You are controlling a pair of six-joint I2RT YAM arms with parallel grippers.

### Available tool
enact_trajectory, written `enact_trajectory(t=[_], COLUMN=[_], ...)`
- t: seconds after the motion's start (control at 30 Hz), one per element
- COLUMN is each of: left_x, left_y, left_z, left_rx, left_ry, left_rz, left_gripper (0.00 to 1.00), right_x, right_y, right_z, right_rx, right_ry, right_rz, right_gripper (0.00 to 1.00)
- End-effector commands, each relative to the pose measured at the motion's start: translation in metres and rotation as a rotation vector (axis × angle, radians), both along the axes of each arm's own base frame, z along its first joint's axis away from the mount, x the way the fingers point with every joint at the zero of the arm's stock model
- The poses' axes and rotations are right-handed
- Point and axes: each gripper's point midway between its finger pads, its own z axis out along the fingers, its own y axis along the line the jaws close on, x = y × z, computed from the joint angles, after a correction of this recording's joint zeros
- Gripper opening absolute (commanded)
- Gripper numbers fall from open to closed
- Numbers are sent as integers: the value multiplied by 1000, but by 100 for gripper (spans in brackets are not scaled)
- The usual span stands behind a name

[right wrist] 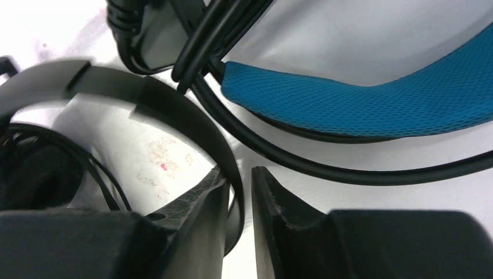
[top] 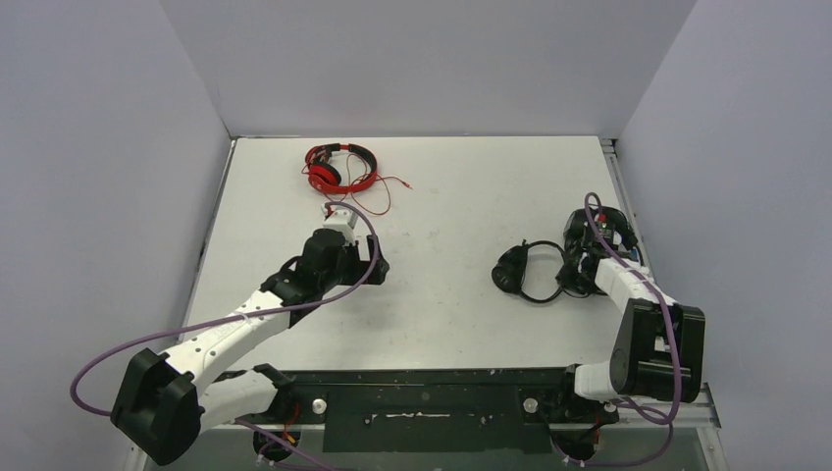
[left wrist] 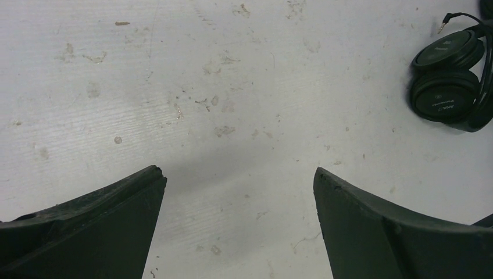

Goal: Wrap the headphones
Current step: Place the headphones at the center of the board.

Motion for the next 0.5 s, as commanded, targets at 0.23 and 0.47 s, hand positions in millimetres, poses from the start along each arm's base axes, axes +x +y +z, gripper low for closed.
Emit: enact_trajectory(t=[0.23, 0.47], left_x=[17, 24], left_y=[34, 72], left_z=[22, 31], left_rx=[-17, 19], left_ry=[22, 68], left_rz=[142, 339], left_gripper=[97, 97], right_x=[6, 12], right_y=[-21, -14], right_z=[38, 78], right_rx=[-77, -81], right_ry=[-100, -182], right_rz=[-100, -63], right_gripper=[41, 56])
